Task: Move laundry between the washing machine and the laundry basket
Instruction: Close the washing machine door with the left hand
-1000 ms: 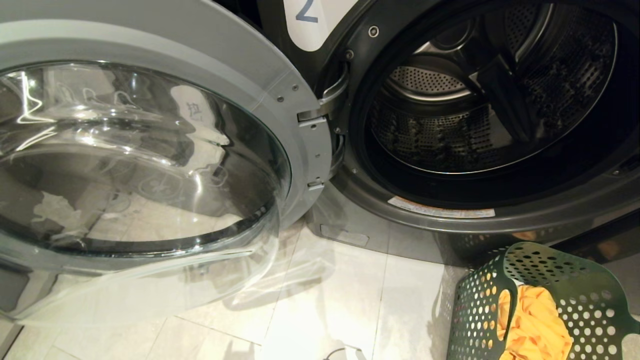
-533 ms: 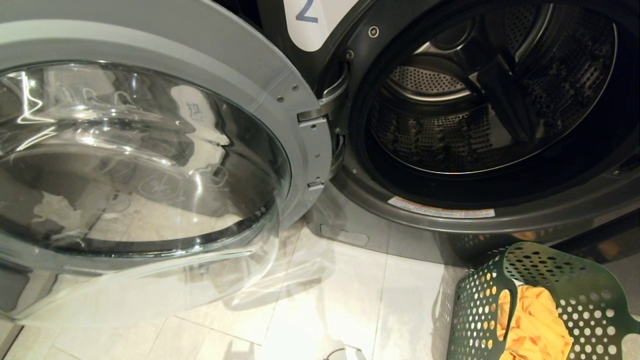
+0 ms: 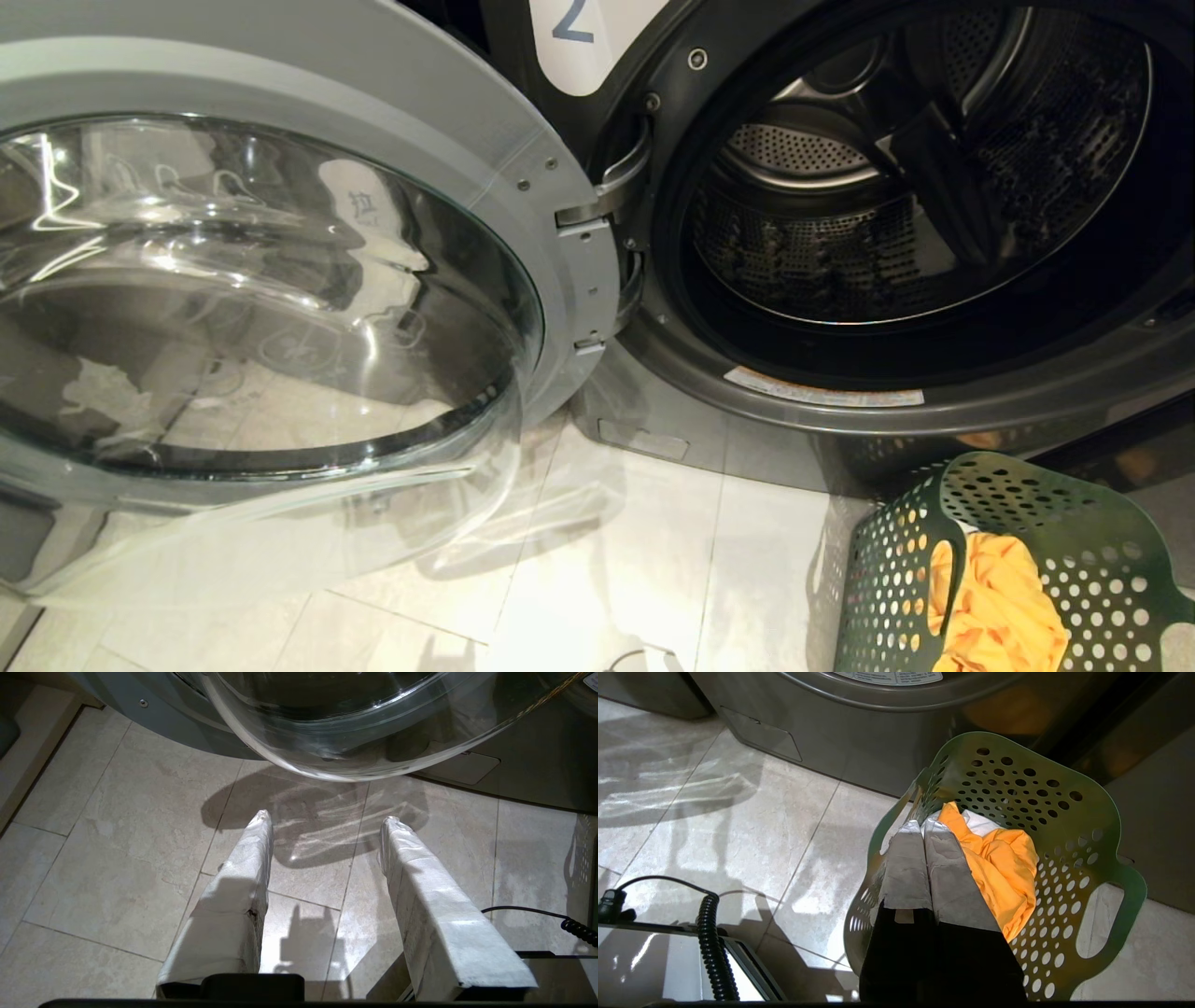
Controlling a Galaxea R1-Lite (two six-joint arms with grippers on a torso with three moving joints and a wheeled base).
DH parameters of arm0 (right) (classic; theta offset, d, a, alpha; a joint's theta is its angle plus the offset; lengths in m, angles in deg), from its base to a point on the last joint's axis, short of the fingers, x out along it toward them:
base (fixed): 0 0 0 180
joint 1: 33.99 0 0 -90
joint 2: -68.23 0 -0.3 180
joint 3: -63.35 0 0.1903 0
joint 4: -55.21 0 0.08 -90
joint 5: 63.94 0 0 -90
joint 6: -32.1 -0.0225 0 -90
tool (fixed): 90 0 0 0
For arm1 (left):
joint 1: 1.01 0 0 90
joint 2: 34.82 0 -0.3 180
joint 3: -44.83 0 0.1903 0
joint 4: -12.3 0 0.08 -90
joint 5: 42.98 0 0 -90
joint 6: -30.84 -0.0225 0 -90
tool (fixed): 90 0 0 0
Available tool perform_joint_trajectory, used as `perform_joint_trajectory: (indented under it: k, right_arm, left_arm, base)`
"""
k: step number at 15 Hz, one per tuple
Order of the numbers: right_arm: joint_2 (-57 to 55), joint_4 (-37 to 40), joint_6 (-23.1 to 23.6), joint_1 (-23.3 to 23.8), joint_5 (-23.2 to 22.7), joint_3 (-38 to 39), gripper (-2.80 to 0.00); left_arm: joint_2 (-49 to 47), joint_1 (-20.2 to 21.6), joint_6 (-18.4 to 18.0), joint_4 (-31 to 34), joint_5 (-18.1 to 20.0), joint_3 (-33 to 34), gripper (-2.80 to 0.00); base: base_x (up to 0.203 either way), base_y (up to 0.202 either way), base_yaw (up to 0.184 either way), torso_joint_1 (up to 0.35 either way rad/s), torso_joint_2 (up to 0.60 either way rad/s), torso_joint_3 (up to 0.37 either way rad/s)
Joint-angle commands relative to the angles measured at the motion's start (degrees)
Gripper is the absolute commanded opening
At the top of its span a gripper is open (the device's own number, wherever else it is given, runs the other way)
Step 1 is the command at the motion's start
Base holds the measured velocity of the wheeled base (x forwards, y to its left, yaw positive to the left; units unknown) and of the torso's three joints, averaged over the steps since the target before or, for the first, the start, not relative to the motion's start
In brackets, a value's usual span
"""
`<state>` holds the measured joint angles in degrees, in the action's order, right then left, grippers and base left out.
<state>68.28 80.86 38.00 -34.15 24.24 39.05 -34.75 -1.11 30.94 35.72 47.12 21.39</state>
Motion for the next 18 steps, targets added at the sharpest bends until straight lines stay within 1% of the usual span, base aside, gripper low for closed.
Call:
perform_joint_trajectory:
  k: [1, 2, 5, 18]
  right_arm:
    - [0.0, -0.2, -0.3, 0.0, 0.6, 0.1, -2.80]
    - [0.0, -0.6, -0.5, 0.0, 1.3, 0.2, -2.80]
    - [0.0, -0.7, -0.3, 0.0, 1.3, 0.2, -2.80]
    - [0.0, -0.7, -0.6, 0.0, 0.9, 0.2, -2.80]
  left_arm:
    - [-0.1, 0.0, 0.0, 0.0, 0.0, 0.0, -2.80]
    - [-0.1, 0.0, 0.0, 0.0, 0.0, 0.0, -2.80]
    - [-0.1, 0.0, 0.0, 0.0, 0.0, 0.0, -2.80]
    - [-0.1, 0.0, 0.3, 0.0, 0.0, 0.0, -2.80]
  base:
    - [0.000, 0.000, 0.000, 0.000, 0.00, 0.000]
    - [0.000, 0.000, 0.000, 0.000, 0.00, 0.000]
    - [0.000, 0.000, 0.000, 0.002, 0.00, 0.079]
    - [0.000, 0.000, 0.000, 0.002, 0.00, 0.197]
